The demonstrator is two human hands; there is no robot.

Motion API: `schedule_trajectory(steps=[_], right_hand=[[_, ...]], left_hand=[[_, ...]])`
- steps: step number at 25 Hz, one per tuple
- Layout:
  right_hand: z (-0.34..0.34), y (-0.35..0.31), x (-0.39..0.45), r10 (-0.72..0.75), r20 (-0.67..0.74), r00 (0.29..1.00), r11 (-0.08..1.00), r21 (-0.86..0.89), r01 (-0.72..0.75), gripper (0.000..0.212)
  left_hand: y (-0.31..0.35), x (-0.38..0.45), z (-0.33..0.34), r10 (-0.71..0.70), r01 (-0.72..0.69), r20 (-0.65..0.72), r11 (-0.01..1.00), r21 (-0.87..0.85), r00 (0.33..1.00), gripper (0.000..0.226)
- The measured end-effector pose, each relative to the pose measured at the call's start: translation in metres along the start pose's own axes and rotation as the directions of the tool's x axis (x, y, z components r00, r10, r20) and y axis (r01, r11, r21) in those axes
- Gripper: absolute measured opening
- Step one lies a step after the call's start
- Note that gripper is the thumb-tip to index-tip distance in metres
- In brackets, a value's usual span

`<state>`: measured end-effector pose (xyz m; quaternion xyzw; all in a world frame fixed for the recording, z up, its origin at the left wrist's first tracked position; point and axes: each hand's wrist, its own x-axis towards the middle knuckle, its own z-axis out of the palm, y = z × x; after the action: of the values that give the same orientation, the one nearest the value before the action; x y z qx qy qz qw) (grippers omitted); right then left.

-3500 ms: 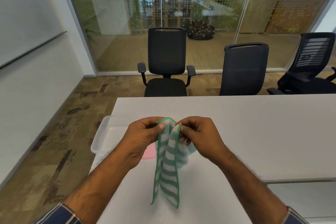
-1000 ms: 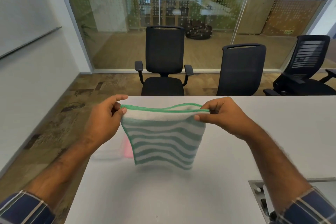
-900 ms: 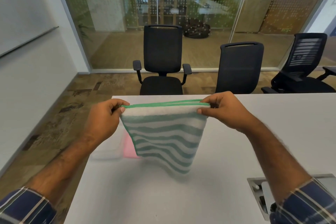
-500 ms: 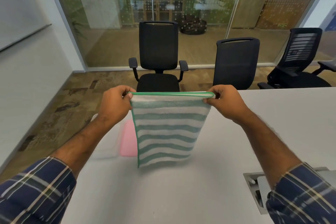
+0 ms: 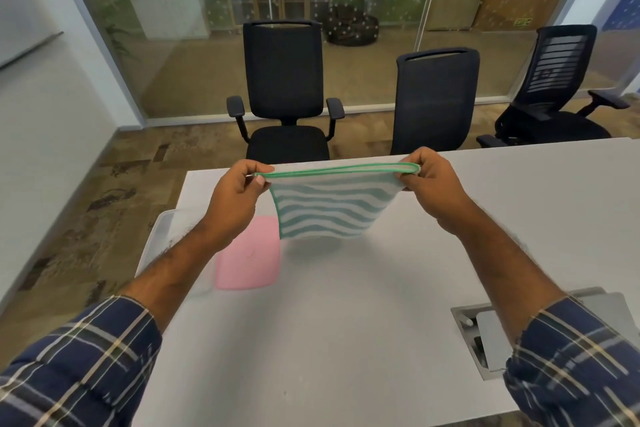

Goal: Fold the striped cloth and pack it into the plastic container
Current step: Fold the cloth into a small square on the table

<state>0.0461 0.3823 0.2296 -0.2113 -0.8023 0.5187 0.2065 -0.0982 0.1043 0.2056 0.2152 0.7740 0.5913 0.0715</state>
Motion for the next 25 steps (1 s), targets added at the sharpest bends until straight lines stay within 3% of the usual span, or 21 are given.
schedule_trajectory(steps=[3, 7, 13, 17, 20, 25], right_hand=[[-0.003, 0.023, -0.015, 0.052, 0.156, 0.986, 0.998, -0.033, -0.048, 0.013], [0.003, 0.054, -0.045, 0.156, 0.407, 0.9, 0.981, 0.039, -0.188, 0.015], [0.025, 0.096, -0.076, 0.334, 0.542, 0.772, 0.913, 0.018, -0.408, 0.016], [0.041, 0.12, -0.094, 0.444, 0.52, 0.73, 0.856, -0.005, -0.516, 0.013], [0.05, 0.132, -0.098, 0.515, 0.481, 0.709, 0.821, -0.04, -0.569, 0.007], [0.068, 0.149, -0.086, 0.558, 0.258, 0.789, 0.82, -0.024, -0.572, 0.014]], left_hand=[[-0.019, -0.017, -0.004, 0.001, -0.005, 0.053, 0.997, 0.078, 0.999, 0.02], [-0.054, -0.051, -0.002, -0.065, 0.056, 0.056, 0.985, 0.162, 0.996, 0.014], [-0.102, -0.099, 0.006, -0.261, 0.249, 0.101, 0.961, 0.12, 0.96, 0.016], [-0.129, -0.118, 0.016, -0.349, 0.34, 0.079, 0.934, 0.108, 0.934, 0.014], [-0.147, -0.123, 0.026, -0.355, 0.341, 0.029, 0.915, 0.215, 0.934, 0.013], [-0.164, -0.105, 0.047, -0.357, 0.344, -0.053, 0.836, 0.428, 0.933, 0.014]])
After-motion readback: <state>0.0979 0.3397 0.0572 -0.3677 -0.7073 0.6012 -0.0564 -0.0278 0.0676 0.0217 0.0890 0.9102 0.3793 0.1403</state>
